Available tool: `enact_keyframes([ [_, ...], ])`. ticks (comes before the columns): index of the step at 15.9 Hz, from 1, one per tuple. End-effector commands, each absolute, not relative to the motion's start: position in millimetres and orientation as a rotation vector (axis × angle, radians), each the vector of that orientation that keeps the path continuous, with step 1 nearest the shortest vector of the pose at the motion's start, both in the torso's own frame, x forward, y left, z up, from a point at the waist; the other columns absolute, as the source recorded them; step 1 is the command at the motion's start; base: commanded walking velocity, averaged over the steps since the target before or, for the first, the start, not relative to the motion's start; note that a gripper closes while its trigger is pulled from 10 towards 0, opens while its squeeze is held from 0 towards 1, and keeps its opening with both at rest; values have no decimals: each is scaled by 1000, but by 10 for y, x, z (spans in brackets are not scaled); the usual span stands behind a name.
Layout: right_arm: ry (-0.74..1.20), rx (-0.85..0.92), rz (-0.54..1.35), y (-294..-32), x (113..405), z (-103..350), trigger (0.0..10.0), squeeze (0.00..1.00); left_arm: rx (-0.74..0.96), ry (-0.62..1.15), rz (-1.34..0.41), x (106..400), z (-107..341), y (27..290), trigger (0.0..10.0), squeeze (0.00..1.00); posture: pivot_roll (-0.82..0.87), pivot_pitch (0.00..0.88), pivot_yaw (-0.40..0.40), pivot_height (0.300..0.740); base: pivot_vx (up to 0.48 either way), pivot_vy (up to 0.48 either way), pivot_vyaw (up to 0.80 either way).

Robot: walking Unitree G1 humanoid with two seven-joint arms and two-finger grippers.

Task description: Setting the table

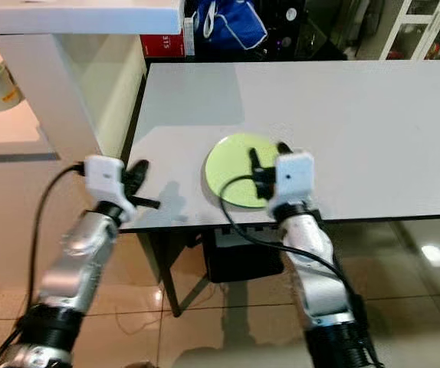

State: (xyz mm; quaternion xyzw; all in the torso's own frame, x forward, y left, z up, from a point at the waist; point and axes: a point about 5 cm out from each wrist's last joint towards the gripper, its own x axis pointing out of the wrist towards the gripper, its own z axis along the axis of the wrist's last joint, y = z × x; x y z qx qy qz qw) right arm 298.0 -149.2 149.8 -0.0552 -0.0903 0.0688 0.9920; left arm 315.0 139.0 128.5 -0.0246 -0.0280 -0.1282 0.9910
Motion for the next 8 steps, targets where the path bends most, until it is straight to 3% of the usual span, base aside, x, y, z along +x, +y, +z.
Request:
enact_keyframes([
  [1,-161,-136,101,-1644,2991,1429,10000,0,-66,-61,-243,3117,1321,1545,10000,0,90,0,-1,740,0,0,0],
  [4,-122,-155,46,-1835,3023,1345,10000,0,-76,-65,-189,3101,1350,1750,10000,0,98,0,-16,740,0,0,0],
  [8,-102,-150,17,-1873,3091,1281,10000,0,-138,-5,-175,3055,1234,1715,10000,0,95,0,-25,740,0,0,0],
])
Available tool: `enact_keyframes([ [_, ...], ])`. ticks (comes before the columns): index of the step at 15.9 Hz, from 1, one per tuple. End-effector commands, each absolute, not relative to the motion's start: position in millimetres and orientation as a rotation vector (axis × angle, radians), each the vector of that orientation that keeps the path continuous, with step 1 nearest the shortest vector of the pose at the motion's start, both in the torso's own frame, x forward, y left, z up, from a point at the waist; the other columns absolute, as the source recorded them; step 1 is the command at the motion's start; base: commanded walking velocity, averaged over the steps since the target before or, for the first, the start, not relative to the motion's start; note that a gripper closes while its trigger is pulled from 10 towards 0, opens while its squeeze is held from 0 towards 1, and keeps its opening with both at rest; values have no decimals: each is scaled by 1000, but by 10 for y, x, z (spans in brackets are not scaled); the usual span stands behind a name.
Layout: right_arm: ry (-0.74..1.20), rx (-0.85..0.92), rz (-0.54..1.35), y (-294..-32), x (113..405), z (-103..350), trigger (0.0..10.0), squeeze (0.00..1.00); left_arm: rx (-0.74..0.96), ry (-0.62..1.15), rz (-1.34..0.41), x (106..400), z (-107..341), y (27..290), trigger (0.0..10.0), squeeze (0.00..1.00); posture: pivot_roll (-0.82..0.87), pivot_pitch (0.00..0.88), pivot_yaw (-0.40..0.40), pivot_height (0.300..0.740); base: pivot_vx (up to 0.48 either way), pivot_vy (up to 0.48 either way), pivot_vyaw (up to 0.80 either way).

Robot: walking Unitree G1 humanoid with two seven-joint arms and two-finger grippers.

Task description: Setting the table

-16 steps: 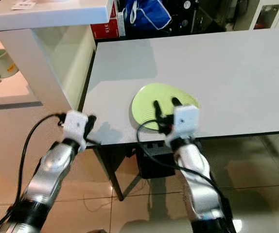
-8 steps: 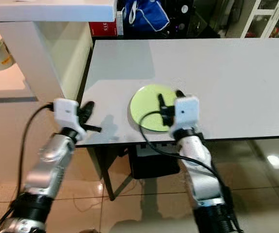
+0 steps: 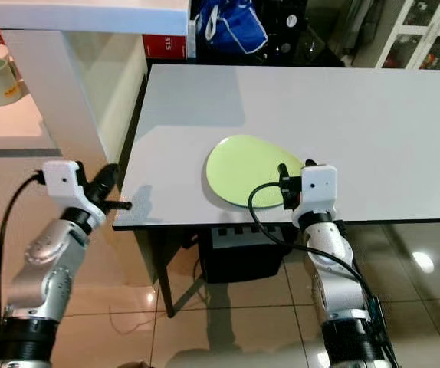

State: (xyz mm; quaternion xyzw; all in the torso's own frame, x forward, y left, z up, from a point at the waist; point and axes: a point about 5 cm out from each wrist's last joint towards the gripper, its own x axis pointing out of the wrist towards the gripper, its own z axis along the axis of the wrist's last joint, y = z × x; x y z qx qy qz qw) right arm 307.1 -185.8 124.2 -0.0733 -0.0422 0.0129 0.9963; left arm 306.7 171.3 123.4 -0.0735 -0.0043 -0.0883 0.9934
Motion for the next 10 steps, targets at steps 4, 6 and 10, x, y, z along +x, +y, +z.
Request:
enact_keyframes([
  [4,-104,-130,30,-1840,3176,1281,10000,0,-69,16,-181,3078,1202,1614,10000,0,90,0,-33,740,0,0,0],
  [6,-106,-123,33,-1830,3195,1286,10000,0,-63,15,-194,3100,1214,1566,10000,0,76,0,-34,740,0,0,0],
  [10,-73,-134,53,-1825,3138,1169,10000,0,-89,36,-232,3033,1139,1453,10000,0,71,0,-33,740,0,0,0],
])
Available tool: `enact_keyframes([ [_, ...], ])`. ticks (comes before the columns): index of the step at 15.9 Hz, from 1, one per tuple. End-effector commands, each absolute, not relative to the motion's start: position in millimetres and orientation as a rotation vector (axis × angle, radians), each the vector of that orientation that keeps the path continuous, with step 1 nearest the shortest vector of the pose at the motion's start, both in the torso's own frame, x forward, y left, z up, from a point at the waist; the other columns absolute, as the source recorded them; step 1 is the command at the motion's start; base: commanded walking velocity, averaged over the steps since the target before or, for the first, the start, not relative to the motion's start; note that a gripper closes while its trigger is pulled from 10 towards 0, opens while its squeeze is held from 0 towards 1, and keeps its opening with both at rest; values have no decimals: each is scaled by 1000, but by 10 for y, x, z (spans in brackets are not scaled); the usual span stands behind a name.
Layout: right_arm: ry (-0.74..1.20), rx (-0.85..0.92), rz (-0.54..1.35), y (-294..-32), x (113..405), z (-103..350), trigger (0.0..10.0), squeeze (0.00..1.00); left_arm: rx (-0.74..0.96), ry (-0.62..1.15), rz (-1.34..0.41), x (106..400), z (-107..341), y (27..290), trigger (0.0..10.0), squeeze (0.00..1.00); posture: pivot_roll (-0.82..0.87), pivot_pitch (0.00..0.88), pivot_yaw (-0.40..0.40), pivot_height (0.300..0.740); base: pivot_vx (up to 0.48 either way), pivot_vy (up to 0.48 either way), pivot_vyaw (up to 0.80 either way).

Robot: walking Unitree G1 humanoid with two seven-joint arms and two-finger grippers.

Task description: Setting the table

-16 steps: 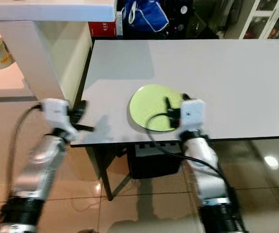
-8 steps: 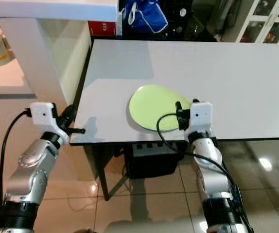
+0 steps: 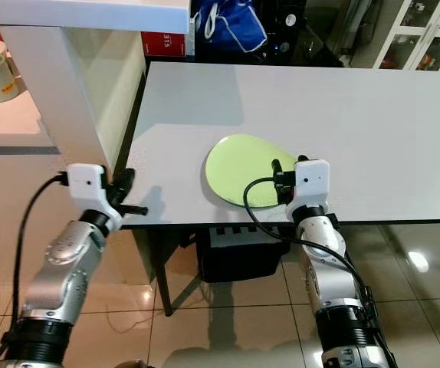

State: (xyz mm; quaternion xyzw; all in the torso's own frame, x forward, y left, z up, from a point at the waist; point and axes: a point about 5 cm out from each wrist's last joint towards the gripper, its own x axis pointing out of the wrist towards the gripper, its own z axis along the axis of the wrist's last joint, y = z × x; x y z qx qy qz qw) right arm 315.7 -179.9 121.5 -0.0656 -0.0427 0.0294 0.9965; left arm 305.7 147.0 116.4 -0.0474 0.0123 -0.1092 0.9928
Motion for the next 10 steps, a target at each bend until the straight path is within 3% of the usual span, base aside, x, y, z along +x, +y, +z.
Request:
enact_keyframes([
  [1,-72,-132,52,-1823,3144,1168,10000,0,-84,33,-238,3031,1139,1447,10000,0,71,0,-33,740,0,0,0],
  [10,-64,-144,49,-1874,3199,1185,10000,0,-42,23,-272,3050,1127,1309,10000,0,62,0,-45,740,0,0,0],
])
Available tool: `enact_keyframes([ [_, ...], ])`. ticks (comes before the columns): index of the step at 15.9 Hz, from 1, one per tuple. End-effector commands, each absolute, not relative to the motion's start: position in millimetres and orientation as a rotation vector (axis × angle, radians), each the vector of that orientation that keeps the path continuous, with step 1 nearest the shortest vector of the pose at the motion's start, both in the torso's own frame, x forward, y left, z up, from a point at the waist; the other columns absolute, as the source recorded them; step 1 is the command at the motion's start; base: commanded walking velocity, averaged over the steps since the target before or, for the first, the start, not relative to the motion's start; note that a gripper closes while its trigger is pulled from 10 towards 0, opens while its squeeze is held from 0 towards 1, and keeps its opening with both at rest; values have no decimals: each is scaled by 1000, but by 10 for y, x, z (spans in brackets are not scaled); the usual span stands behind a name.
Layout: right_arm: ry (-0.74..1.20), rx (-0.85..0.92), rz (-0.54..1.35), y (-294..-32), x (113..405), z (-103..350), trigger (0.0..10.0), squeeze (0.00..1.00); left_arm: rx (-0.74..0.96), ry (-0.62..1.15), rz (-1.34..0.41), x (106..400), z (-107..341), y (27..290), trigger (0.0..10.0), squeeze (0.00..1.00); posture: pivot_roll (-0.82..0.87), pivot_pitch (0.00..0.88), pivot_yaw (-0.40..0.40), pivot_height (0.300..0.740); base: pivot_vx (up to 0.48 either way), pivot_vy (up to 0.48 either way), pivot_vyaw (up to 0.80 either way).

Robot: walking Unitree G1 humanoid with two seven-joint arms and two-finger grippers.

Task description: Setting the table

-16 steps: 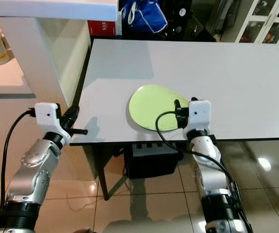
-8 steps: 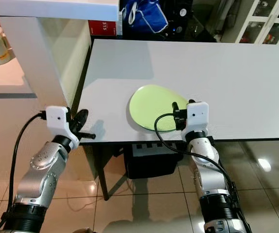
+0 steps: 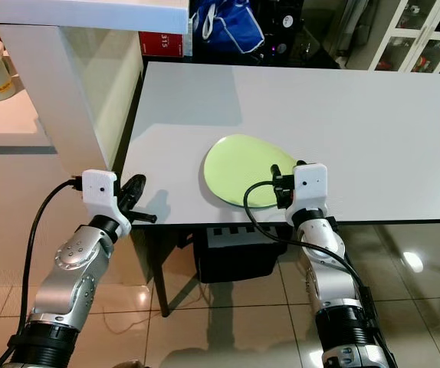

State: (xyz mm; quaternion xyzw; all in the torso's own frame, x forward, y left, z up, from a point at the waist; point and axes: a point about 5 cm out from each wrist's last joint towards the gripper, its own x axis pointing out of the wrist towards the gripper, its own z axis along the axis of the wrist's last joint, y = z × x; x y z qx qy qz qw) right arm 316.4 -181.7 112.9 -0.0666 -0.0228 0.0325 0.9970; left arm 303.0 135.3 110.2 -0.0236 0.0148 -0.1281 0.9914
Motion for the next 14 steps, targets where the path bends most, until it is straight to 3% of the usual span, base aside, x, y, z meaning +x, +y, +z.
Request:
enact_keyframes([
  [1,-62,-143,48,-1875,3204,1183,10000,0,-32,20,-277,3046,1127,1298,10000,0,63,0,-47,740,0,480,0],
  [14,-19,-150,32,-1912,3154,1070,10000,0,-29,24,-320,3037,1126,1241,10000,0,57,0,-28,740,0,480,0],
])
